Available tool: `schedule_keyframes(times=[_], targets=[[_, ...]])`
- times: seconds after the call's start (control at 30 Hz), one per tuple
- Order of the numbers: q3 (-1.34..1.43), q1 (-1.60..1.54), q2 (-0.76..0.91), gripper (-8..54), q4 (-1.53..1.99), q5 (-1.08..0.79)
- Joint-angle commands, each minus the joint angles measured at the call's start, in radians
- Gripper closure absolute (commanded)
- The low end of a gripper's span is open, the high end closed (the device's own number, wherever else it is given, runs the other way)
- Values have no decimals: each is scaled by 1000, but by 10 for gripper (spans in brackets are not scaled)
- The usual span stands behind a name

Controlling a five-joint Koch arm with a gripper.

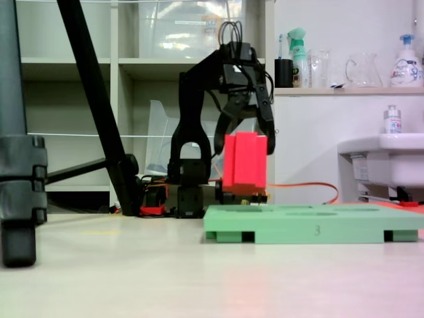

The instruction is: Put the cross columnar block into the corresponding hole

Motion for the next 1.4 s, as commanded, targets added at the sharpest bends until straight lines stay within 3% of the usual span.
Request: schedule_keyframes(times=[0.0,1.0,1.07,1.13,1.2,1.27,1.37], targets=[[-41,-29,5,365,-57,21],[37,-32,-183,337,-152,98],[60,-34,-184,265,-202,95],[66,-46,-183,50,-244,95],[67,-55,-179,31,-255,92],[75,-58,-150,-71,-258,87],[176,-58,17,-70,-311,-14]])
